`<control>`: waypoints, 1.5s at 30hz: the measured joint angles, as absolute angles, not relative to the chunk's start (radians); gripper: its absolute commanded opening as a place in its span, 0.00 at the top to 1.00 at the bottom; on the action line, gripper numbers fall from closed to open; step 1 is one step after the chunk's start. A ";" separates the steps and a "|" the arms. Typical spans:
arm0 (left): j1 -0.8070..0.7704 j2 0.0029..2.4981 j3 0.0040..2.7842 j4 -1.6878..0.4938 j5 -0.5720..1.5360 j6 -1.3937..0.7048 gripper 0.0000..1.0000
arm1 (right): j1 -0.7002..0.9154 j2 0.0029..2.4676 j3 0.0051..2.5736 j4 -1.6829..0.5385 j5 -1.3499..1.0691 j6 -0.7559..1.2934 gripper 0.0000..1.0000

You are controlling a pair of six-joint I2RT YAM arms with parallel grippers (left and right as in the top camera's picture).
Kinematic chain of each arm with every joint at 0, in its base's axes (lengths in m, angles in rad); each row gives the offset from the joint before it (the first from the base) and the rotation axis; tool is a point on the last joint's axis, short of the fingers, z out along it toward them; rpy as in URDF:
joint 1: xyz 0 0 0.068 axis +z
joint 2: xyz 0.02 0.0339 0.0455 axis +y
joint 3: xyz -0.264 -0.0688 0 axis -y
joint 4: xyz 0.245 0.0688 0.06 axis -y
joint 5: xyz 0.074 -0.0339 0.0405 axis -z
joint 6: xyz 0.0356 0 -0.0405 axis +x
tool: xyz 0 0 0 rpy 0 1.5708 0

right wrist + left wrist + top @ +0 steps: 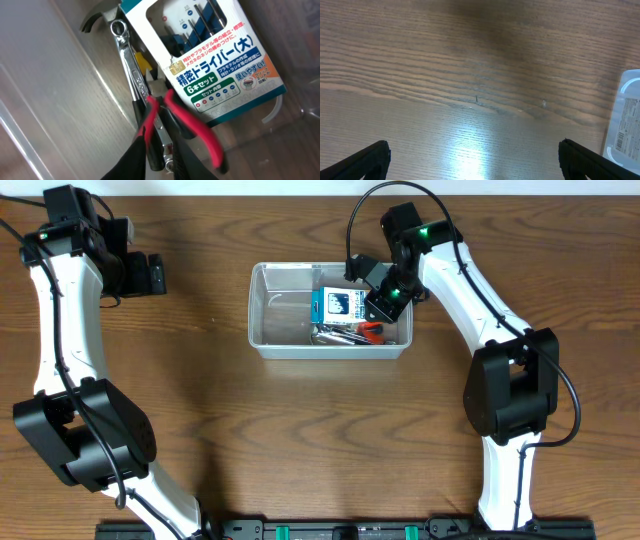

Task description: Pack container

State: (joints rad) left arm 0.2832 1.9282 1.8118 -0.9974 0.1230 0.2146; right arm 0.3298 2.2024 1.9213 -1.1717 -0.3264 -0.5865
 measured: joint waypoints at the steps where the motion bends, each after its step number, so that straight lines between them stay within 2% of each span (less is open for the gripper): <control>1: 0.283 1.928 1.812 -0.997 0.123 0.215 0.02 | 0.330 2.202 1.921 -1.169 -0.326 -0.586 0.77; 2: 0.283 1.928 1.812 -0.997 0.123 0.215 0.02 | 0.330 2.202 1.921 -1.168 -0.326 -0.583 0.74; 4: 0.283 1.928 1.812 -0.997 0.123 0.215 0.02 | 0.330 2.202 1.921 -1.164 -0.327 -0.572 0.62; 8: 0.283 1.928 1.812 -0.997 0.123 0.215 0.02 | 0.330 2.202 1.922 -1.146 -0.331 -0.532 0.27; 12: 0.283 1.928 1.812 -0.997 0.123 0.215 0.02 | 0.330 2.206 1.955 -1.162 -0.331 -0.459 0.01; 20: 0.283 1.928 1.812 -0.997 0.123 0.215 0.02 | 0.328 2.217 2.333 -1.270 -0.318 -0.340 0.01; 28: 0.283 1.928 1.812 -0.997 0.123 0.215 0.02 | 0.260 2.167 2.631 -1.445 -0.180 -0.248 0.01; 45: 0.283 1.928 1.812 -0.997 0.123 0.215 0.02 | -0.067 1.856 2.669 -1.694 0.047 -0.033 0.01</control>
State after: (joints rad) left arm 0.2832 1.9282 1.8118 -0.9974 0.1230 0.2146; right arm -0.0669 1.8561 2.6690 -1.6943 0.0467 -0.0330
